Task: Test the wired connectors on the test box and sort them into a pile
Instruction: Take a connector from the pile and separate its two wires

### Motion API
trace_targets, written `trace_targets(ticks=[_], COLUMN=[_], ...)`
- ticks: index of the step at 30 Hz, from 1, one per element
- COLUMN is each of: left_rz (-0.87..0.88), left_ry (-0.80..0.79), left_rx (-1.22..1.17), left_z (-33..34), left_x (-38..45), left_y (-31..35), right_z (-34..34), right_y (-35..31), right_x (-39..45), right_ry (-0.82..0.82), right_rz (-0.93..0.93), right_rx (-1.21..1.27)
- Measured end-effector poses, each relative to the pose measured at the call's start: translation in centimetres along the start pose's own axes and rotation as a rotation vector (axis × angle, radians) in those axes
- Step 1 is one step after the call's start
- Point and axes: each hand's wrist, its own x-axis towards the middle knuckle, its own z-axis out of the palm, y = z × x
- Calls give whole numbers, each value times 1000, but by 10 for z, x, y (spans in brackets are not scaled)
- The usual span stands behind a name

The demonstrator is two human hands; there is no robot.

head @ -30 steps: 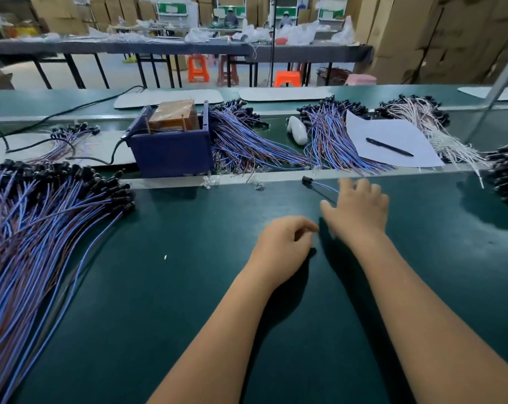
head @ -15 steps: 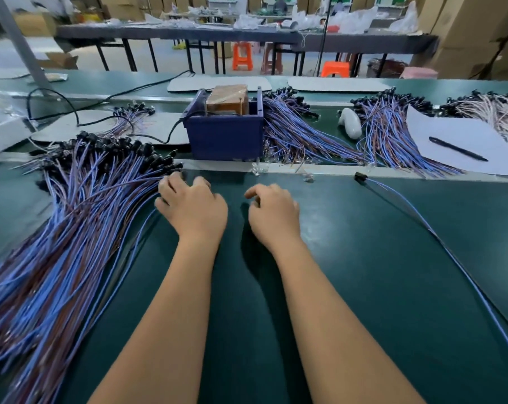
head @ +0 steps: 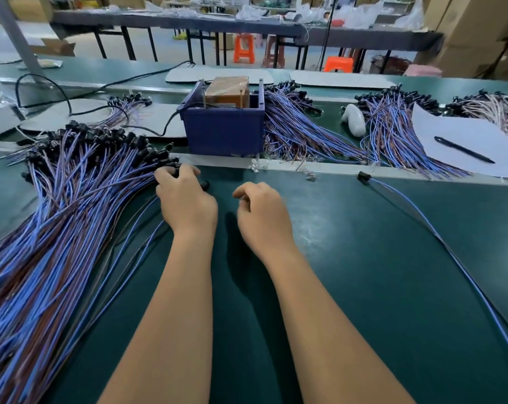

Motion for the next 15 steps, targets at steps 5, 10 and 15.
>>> trace_targets(ticks=[5, 10, 15], left_rz=[100, 23, 208], left_ry=[-67, -94, -21], left_rx=[-75, -231, -740], left_z=[10, 12, -2], left_x=[1, -4, -14], left_y=[7, 16, 35], right_z=[3, 0, -7], right_y=[-18, -23, -19], right_x=[3, 8, 3], right_ry=[48, 50, -219], right_rz=[208, 415, 405], right_rx=[440, 839, 1069])
